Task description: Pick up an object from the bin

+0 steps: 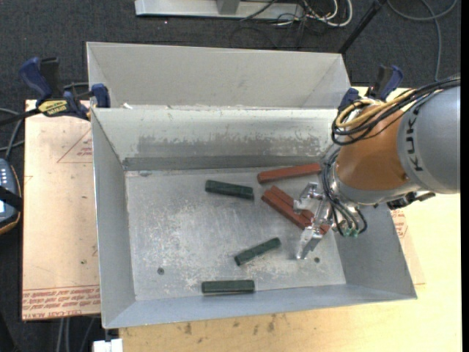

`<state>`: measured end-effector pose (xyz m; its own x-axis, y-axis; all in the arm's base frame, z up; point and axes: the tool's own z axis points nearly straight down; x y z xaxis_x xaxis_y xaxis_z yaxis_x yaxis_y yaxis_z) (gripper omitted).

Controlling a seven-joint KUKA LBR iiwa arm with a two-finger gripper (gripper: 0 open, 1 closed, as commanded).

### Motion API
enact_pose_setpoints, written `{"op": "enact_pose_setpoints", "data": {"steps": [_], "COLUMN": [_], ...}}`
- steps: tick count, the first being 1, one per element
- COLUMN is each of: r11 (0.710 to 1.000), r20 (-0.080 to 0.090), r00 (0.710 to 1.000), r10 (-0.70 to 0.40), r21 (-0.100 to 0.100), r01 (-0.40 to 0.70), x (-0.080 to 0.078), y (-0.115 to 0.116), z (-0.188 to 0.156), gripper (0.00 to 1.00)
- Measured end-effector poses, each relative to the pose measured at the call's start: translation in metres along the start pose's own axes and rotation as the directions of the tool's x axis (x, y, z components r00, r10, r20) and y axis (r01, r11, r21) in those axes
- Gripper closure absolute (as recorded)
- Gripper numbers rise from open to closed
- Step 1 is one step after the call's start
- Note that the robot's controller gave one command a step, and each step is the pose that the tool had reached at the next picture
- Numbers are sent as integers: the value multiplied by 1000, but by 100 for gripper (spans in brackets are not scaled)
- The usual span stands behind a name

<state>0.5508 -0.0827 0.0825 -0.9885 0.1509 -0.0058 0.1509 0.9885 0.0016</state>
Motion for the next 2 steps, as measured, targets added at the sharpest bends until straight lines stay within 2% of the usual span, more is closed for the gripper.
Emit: {"op": "enact_pose_setpoints", "data": {"steps": [1,2], "r11": [1000,1000], "r20": [24,0], "r00": [1000,1000], "r10": [2,0], "r21": [0,0], "r01": [-2,0], "x": [-5,0], "y": [0,0], "z": [-1,0], "gripper": [100,0]}}
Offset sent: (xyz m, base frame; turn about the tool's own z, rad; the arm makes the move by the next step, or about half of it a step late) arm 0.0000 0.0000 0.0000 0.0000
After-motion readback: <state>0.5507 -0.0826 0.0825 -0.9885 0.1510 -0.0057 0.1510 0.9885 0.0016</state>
